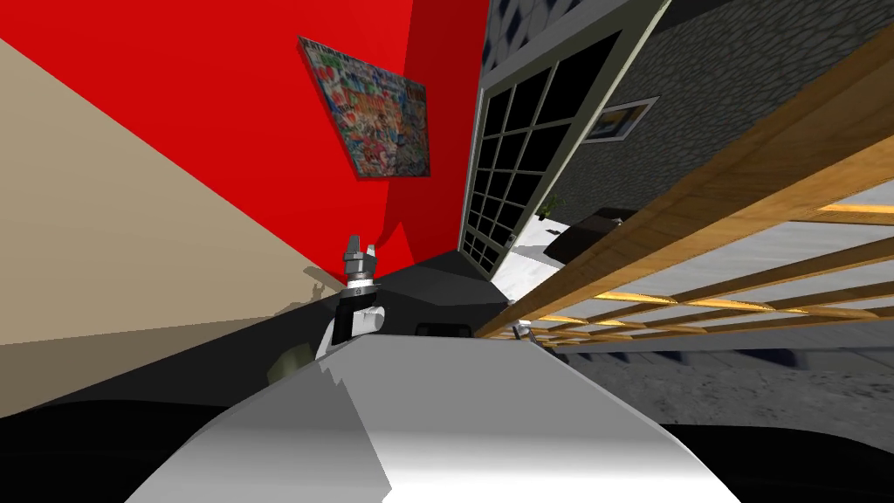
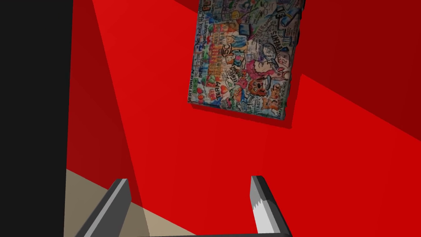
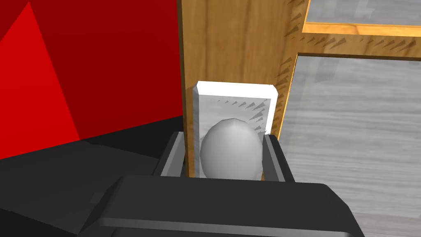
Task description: Pull the door open
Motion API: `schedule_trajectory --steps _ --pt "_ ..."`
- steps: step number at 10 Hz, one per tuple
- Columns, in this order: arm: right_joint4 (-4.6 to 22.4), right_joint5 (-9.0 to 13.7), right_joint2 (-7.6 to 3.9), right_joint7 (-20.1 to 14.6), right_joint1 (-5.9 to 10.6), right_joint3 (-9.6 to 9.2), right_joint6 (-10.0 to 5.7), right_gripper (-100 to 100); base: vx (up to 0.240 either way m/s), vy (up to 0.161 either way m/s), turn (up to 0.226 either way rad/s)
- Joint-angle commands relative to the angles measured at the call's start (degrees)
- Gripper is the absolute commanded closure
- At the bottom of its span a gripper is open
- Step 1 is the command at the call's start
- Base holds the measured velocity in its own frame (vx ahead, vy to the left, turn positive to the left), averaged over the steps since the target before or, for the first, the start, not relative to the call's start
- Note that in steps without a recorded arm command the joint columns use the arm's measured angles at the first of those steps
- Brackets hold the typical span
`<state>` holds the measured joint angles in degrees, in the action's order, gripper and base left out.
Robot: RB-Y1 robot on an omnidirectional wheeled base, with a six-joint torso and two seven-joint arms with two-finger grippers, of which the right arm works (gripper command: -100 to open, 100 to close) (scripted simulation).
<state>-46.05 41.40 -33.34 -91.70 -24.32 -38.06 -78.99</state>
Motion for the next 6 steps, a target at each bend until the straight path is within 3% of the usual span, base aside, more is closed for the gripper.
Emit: schedule_trajectory --steps 1,6 --pt "1.12 -1.04 0.47 -0.97 -0.38 -1.54 -1.74 100 -0.021 -0.016 -0.002" --pt "4.1 -3.22 -0.11 -3.0 -2.39 -4.54 -7.59 100 -0.039 -0.06 -0.006"
